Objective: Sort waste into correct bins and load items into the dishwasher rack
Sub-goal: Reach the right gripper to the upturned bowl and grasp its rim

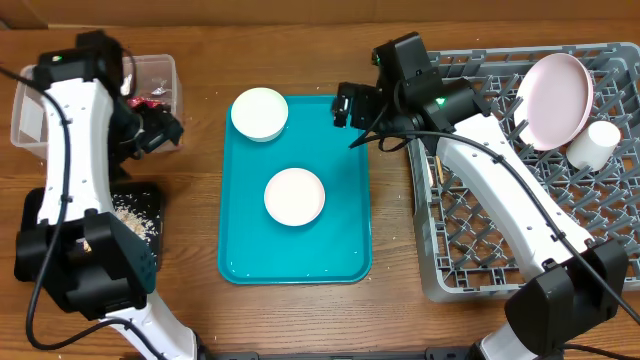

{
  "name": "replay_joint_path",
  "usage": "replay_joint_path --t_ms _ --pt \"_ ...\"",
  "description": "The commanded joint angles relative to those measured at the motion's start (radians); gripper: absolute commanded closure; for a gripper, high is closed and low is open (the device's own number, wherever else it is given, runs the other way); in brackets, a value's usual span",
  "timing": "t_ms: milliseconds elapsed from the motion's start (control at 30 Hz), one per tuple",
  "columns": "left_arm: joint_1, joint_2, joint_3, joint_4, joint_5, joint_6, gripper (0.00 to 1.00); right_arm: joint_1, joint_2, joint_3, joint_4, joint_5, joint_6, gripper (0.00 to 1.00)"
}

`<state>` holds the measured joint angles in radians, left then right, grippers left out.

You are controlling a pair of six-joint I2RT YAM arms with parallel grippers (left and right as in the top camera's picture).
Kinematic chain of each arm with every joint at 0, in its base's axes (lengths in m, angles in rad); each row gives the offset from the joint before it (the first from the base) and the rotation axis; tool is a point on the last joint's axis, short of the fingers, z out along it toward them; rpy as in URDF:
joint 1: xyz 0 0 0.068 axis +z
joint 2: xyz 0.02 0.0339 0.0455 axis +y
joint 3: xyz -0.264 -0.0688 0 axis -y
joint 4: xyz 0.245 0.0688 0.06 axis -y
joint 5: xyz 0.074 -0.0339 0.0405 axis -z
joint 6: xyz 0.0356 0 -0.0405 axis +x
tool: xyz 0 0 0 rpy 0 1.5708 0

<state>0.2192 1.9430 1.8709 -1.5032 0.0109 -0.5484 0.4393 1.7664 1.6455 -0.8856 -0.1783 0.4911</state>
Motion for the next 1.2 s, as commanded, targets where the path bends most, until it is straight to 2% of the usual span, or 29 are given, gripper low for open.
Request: replay_joint_path --t_ms 0,200,300,400,533,667,867,1067,1167 --pt "0.038 -0.021 0.015 -0.007 0.008 -0.013 0.0 0.034 0.008 -0.002 0.019 -0.173 -0.003 0.0" --pt "0.061 -0.021 0.015 0.008 0.012 -0.018 0.0 0.191 0.084 -0.002 0.023 -0.013 -0.156 0.0" --pt "0.06 -0.021 0.015 0.04 0.011 -0.017 0.0 0.28 0.162 -0.002 0.018 0.008 -0.221 0.0" --pt "0.06 -0.021 0.015 0.066 0.012 -0.017 0.0 0.346 0.236 -0.002 0.016 0.039 -0.234 0.0" --pt "0.06 -0.021 0.015 0.079 0.011 -0.017 0.0 0.41 0.32 -0.002 0.017 0.058 -0.234 0.14" --pt "0.06 -0.021 0.015 0.079 0.011 -0.017 0.0 0.447 0.372 -0.002 0.018 0.058 -0.233 0.2" --pt "0.06 -0.021 0.015 0.079 0.011 -0.017 0.0 0.447 0.381 -0.002 0.017 0.071 -0.229 0.47" --pt "0.06 -0.021 0.015 0.079 0.011 -0.017 0.0 0.447 0.381 0.008 0.001 0.113 -0.225 0.61" --pt "0.06 -0.021 0.015 0.079 0.011 -0.017 0.0 0.447 0.381 0.032 -0.019 0.114 -0.225 0.79"
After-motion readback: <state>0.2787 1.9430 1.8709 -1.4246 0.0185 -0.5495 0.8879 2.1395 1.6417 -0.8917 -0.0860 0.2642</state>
